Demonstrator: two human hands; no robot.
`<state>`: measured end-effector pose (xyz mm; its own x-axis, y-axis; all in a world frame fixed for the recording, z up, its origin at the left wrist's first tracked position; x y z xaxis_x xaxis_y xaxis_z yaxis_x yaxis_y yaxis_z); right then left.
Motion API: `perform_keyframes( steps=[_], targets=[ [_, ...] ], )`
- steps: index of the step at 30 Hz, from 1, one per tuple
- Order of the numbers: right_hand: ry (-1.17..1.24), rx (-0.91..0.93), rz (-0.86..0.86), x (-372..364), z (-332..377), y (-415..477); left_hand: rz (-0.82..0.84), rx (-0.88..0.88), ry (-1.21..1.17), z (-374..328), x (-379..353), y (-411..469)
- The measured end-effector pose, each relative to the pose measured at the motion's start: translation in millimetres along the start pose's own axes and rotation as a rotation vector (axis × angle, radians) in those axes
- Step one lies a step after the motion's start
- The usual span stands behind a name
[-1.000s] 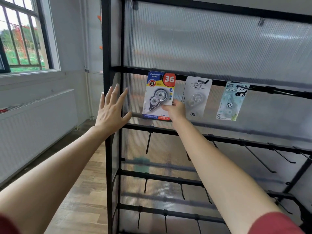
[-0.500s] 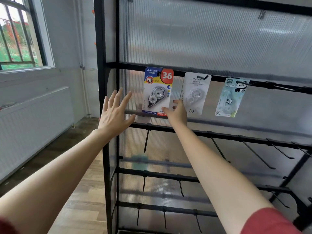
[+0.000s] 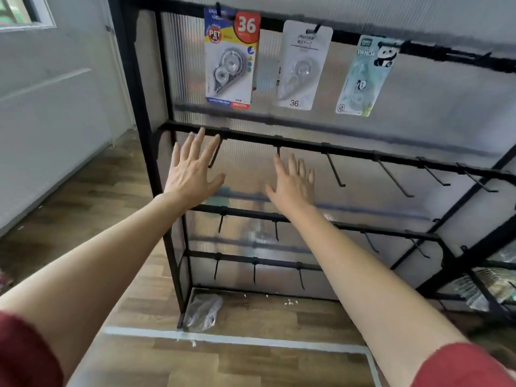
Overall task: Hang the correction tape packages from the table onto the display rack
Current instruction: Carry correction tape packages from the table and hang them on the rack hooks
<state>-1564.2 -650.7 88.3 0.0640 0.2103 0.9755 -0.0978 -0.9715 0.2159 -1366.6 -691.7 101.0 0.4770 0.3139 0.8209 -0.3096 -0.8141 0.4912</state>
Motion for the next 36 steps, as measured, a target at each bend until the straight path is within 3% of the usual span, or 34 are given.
perform_keyframes(
  steps=[8, 16, 27, 36],
  targets=[
    [0.079, 0.109, -0.070, -21.9, -7.5, -81.5, 0.047, 0.145, 0.034, -36.7, -13.0, -97.4],
    [0.067, 0.331, 0.088, -62.7, 48.9, -175.9, 0.090, 0.448, 0.092, -28.3, 7.8, -257.0],
    [0.076, 0.793, 0.239, -63.6, 272.7, -336.7, -0.017, 0.933, 0.233, 48.7, 148.6, -520.2],
    [0.076, 1.103, 0.253, -30.5, 463.5, -501.1, -0.122, 1.240, 0.343, 93.7, 285.8, -738.9]
  ],
)
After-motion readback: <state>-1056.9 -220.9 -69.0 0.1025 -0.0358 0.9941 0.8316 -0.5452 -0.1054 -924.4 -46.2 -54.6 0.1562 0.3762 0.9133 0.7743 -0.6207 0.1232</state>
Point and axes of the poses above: each hand's wrist, its own y-axis towards the middle knuckle, its own x-axis out of the back of the hand, z = x × y, the point moved 7 cm from there along y, towards the middle knuckle, and after that the axes turned 8 degrees about -y, right-handed, at the moved point
